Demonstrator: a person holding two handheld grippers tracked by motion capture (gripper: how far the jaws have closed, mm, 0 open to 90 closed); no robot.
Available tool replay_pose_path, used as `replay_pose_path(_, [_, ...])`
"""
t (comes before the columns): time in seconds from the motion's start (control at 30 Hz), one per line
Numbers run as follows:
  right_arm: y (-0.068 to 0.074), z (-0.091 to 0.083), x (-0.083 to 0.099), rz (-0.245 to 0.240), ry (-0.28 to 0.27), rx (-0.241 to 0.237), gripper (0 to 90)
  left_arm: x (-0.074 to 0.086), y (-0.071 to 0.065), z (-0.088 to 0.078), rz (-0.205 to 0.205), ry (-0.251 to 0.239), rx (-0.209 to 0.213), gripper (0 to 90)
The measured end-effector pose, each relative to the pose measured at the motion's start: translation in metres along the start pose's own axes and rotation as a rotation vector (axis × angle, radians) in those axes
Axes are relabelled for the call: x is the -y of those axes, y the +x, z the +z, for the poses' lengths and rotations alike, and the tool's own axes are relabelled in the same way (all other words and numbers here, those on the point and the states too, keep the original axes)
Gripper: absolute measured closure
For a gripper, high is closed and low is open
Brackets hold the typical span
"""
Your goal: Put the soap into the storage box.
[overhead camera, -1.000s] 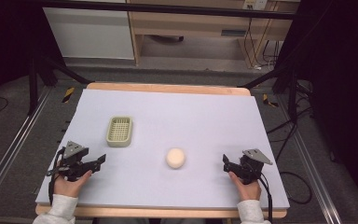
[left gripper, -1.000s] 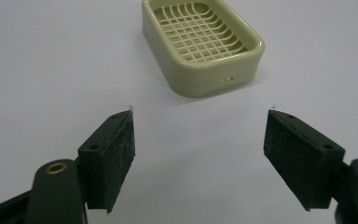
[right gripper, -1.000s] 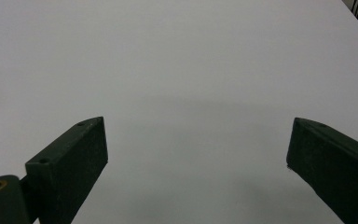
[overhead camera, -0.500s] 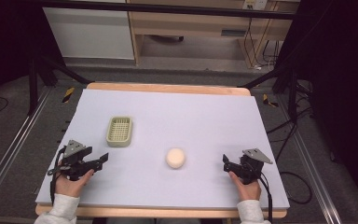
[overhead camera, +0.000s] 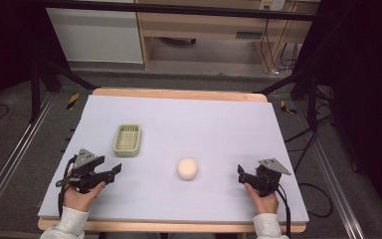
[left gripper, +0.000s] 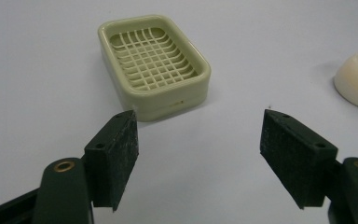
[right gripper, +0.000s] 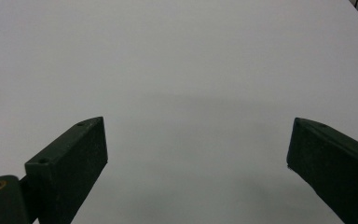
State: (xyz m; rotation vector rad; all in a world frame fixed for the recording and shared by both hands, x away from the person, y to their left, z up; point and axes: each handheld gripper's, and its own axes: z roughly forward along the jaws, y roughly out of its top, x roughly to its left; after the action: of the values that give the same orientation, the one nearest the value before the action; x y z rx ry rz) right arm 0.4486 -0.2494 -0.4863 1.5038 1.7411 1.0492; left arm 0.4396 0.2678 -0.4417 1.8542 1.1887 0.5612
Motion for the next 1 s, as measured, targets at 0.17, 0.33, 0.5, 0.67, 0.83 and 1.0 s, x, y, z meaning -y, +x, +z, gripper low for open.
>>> replay_pose_path(0.17, [0.0,0.0,0.0,0.004,-0.002,0.0,5.4,-0.003,-0.004,0.001,0.012,0.003,0.009,27.6])
replay_pose_path(0.33, [0.0,0.0,0.0,0.004,0.002,0.0,5.4,-0.006,-0.01,0.003,0.021,0.003,0.02,27.6])
replay_pose_path(0.5, [-0.001,0.001,0.0,0.003,0.002,0.0,5.4,-0.008,-0.013,0.004,0.028,0.005,0.028,27.6])
replay_pose_path(0.67, [-0.001,0.001,0.0,0.003,0.004,-0.001,5.4,-0.009,-0.016,0.006,0.036,0.006,0.032,27.5])
replay_pose_path(0.83, [-0.001,0.001,0.0,0.005,0.005,0.0,5.4,-0.01,-0.019,0.008,0.041,0.009,0.037,27.4])
replay_pose_path(1.0, [-0.001,0.001,0.0,0.009,0.006,-0.001,5.5,-0.01,-0.024,0.011,0.052,0.015,0.041,26.6])
